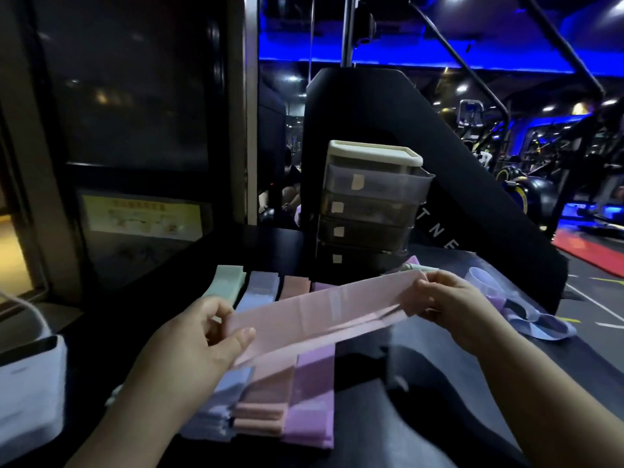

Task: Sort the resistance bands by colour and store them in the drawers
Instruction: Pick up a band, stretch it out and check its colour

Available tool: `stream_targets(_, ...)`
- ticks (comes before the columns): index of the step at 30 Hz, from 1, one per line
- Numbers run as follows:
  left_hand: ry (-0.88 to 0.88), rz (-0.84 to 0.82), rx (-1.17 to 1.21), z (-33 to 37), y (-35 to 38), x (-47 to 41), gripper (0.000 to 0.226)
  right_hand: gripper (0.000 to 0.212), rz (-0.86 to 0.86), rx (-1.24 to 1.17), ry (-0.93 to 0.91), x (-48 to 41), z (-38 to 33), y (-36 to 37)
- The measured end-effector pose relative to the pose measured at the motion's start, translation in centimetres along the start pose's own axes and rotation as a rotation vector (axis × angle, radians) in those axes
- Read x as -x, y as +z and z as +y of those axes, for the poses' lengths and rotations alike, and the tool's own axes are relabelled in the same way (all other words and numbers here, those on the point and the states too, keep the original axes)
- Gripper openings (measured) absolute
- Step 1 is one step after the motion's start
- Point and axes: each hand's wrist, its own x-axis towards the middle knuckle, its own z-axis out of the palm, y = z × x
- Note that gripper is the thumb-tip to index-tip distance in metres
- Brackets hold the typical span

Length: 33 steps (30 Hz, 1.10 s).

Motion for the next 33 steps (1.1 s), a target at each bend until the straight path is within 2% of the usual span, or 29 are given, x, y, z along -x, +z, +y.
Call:
stream_targets(3, -0.013, -0.016, 0.020, -1.2, -0.9, -0.5, 0.023, 0.009, -0.053, -0.092, 0.086, -0.3, -1.0, 2.2)
stream_targets(7, -0.085, -0.102, 0.123, -2.5, -2.3, -1.0, 0.025, 0.018, -0.037, -0.131, 0.138, -1.2, -2.2, 5.7)
stream_targets(10, -0.127, -0.119, 0.308, -3.0, -2.6, -1.1, 0.028, 0.019, -0.019, -0.024, 0.117, -2.1, -3.0, 8.2)
stream_targets(12, -0.150, -0.109, 0.393, -3.1, -2.7, -0.9, 0.020, 0.022, -0.027, 0.052, 0.097, -3.1, -3.2, 9.3)
stream_targets(16, -0.179, -0.129, 0.424, -3.5, -3.0, -0.9, 0.024, 0.023, -0.100, 0.166, 0.054, -4.7, -3.2, 10.6)
stream_targets(19, -0.174, -0.196, 0.382, -3.5, -3.5, -0.7, 0.029, 0.018, -0.115, 0.171, 0.020, -5.3, -3.7, 10.9)
stream_targets(24, -0.147, -0.299, 0.235, -3.3, -3.5, -0.1, 0.025, 0.006, -0.127, 0.175, 0.017, -6.2, -5.0, 11.6)
stream_targets(31, -0.136, -0.293, 0.075, -3.0, -3.5, 0.1, 0.058, 0.020, -0.180, 0.005, 0.077, -7.2, -5.6, 12.7)
stream_targets(33, -0.124, -0.293, 0.034, -2.9, -3.6, 0.1, 0.055, 0.023, -0.181, 0.014, 0.091, -7.5, -5.5, 12.8)
